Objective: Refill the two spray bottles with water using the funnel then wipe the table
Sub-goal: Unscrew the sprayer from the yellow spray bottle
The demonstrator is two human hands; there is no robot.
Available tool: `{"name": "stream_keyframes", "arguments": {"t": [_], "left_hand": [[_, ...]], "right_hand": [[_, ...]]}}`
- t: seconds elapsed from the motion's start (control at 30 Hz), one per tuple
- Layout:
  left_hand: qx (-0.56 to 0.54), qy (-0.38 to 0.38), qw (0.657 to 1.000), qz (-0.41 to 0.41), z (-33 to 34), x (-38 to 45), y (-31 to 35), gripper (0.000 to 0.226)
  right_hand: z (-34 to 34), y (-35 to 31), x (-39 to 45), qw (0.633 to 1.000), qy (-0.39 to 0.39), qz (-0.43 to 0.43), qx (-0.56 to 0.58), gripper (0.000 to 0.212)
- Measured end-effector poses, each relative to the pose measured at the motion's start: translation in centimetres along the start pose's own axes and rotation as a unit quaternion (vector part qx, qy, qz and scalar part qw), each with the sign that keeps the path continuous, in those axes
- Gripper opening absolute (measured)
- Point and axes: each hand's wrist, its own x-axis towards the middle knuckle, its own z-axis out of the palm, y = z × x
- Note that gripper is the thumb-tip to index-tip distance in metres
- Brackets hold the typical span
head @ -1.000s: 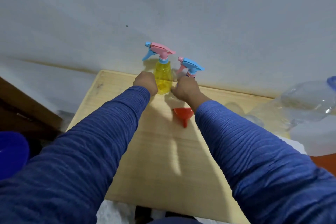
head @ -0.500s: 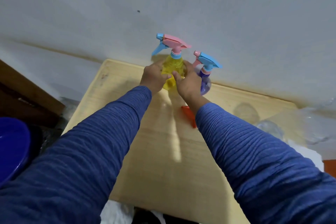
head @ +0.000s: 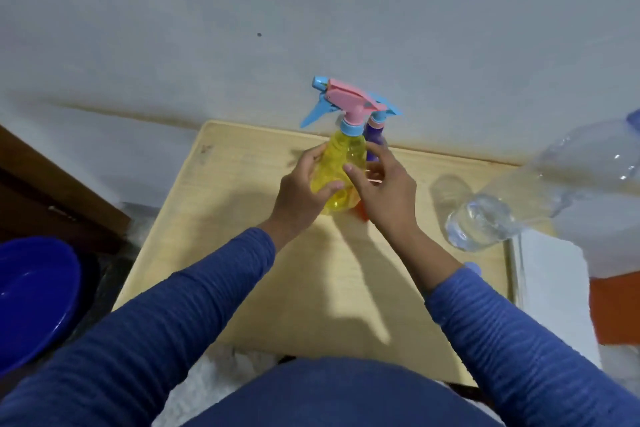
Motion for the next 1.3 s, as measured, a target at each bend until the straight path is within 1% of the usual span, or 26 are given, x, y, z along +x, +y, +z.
{"name": "stream_keyframes", "arguments": {"t": [0.2, 0.3, 0.43, 0.5, 0.57, 0.63, 0.73, 0.8, 0.87, 0.93, 1.03, 1.1, 1.17, 1.2, 1.3], "left_hand": [[-0.024, -0.008, 0.999, -0.028, 4.2, -6.4, -1.0, 0.060], [-0.040, -0.021, 0.998, -0.050, 5.7, -8.0, -1.8, 0.059], [-0.039, -0.035, 0.997, -0.055, 6.5, -8.9, -2.8, 0.061], [-0.035, -0.038, 0.997, -0.060, 6.7, -9.1, -3.0, 0.062], [-0.031, -0.043, 0.997, -0.058, 6.9, -9.2, -3.0, 0.061], [-0.026, -0.043, 0.997, -0.052, 7.0, -9.3, -3.0, 0.059], [-0.018, -0.048, 0.998, -0.049, 7.0, -9.2, -3.0, 0.058], [-0.017, -0.056, 0.997, -0.054, 6.9, -9.2, -3.0, 0.059], [-0.013, -0.057, 0.997, -0.057, 6.9, -9.2, -3.0, 0.060], [-0.001, -0.053, 0.997, -0.051, 7.0, -9.0, -2.9, 0.060], [0.021, -0.047, 0.998, -0.036, 6.9, -8.9, -3.1, 0.056], [0.006, -0.053, 0.998, -0.025, 7.0, -9.0, -3.5, 0.058], [0.004, -0.056, 0.998, -0.021, 7.0, -9.0, -3.5, 0.058], [0.011, -0.058, 0.998, -0.019, 7.0, -9.0, -3.5, 0.058], [0.006, -0.067, 0.998, -0.022, 6.8, -8.9, -3.6, 0.060]], "right_hand": [[-1.1, 4.6, -6.6, 0.999, 0.043, 0.032, -0.006, 0.046], [-1.5, 5.9, -8.7, 0.997, 0.060, 0.045, 0.007, 0.046], [-1.7, 7.3, -10.0, 0.996, 0.058, 0.064, 0.023, 0.049], [-2.0, 7.3, -10.3, 0.995, 0.065, 0.059, 0.038, 0.052], [-2.4, 6.5, -10.2, 0.993, 0.093, 0.033, 0.062, 0.058], [-2.7, 5.4, -9.6, 0.988, 0.123, 0.007, 0.091, 0.060], [-2.8, 4.2, -8.6, 0.982, 0.140, 0.015, 0.129, 0.057], [-3.0, 4.0, -8.1, 0.979, 0.140, 0.017, 0.145, 0.061], [-3.1, 3.9, -7.7, 0.981, 0.132, 0.007, 0.139, 0.062], [-3.2, 3.9, -7.5, 0.985, 0.112, -0.008, 0.132, 0.057], [-3.8, 4.6, -7.6, 0.989, 0.040, -0.058, 0.133, 0.051], [-4.6, 4.8, -7.3, 0.988, -0.027, -0.099, 0.117, 0.058], [-5.1, 4.6, -6.8, 0.987, -0.069, -0.123, 0.083, 0.068], [-5.2, 4.4, -6.6, 0.988, -0.070, -0.125, 0.065, 0.070], [-5.7, 4.1, -6.1, 0.988, -0.055, -0.128, 0.061, 0.063]]}}
